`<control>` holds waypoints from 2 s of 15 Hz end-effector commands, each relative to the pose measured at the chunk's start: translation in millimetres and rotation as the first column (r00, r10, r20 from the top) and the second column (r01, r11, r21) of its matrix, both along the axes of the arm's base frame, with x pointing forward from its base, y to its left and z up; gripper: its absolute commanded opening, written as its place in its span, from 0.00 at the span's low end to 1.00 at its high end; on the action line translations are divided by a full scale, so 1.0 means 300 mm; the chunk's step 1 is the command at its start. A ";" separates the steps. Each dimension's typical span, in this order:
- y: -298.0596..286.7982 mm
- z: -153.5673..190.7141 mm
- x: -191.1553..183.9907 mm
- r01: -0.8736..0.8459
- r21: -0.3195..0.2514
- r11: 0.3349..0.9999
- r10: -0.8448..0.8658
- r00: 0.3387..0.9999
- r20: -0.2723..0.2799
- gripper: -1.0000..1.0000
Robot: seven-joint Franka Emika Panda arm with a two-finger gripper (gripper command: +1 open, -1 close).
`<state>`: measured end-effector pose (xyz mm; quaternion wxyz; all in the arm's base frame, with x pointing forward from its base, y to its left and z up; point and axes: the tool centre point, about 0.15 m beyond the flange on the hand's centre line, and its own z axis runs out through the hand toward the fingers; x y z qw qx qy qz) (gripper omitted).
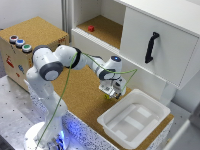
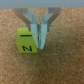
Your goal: Slide the yellow block to the left
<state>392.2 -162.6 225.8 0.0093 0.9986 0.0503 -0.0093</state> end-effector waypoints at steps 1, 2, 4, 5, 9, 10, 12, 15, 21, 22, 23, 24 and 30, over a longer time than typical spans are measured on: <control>0.057 -0.033 0.051 -0.011 0.027 1.000 0.012 1.000 -0.024 0.00; 0.069 -0.041 0.049 -0.012 0.029 0.999 0.012 1.000 -0.025 0.00; 0.092 -0.052 0.052 -0.021 0.041 0.999 0.022 0.999 -0.024 0.00; 0.110 -0.054 0.054 -0.033 0.044 0.999 0.034 0.999 -0.023 0.00; 0.178 -0.060 0.073 -0.061 0.067 0.996 0.063 0.998 -0.019 0.00; 0.192 -0.058 0.076 -0.066 0.070 0.995 0.067 0.998 -0.016 0.00; 0.221 -0.055 0.082 -0.084 0.075 0.994 0.085 0.996 -0.013 0.00; 0.262 -0.055 0.081 -0.084 0.088 0.993 0.086 0.996 -0.016 0.00; 0.350 -0.065 0.055 -0.092 0.103 0.990 0.096 0.995 -0.035 0.00; 0.361 -0.066 0.052 -0.089 0.105 0.991 0.093 0.995 -0.037 0.00; 0.374 -0.066 0.052 -0.091 0.105 0.990 0.096 0.995 -0.038 0.00; 0.382 -0.065 0.053 -0.090 0.108 0.990 0.095 0.995 -0.039 0.00; 0.479 -0.036 0.060 -0.123 0.095 0.988 0.127 0.991 -0.039 0.00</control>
